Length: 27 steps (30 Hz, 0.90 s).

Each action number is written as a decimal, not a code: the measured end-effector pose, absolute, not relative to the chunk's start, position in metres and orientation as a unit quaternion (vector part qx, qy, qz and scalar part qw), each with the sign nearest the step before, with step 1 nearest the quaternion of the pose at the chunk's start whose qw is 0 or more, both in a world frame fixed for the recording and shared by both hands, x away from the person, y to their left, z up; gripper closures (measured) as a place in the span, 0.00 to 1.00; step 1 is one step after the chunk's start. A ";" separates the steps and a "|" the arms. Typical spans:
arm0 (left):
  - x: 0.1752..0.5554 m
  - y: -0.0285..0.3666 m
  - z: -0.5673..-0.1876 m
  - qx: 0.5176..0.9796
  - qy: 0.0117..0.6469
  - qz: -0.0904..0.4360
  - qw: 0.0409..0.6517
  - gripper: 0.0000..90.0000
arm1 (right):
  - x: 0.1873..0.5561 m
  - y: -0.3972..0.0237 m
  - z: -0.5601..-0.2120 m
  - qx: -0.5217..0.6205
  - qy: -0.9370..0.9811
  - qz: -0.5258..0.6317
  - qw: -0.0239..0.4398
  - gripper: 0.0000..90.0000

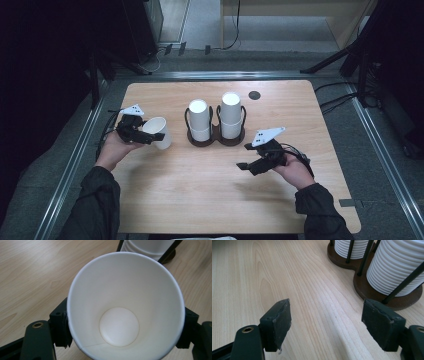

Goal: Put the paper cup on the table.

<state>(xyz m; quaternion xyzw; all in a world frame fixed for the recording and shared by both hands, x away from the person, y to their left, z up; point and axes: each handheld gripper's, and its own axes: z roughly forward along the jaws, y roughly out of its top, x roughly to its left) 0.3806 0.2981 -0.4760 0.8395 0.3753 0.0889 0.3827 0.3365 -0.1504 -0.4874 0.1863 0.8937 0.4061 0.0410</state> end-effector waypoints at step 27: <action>0.388 0.313 -0.490 0.842 0.410 0.111 0.333 0.23 | 0.336 -0.150 -0.489 0.185 0.897 0.400 0.041 0.26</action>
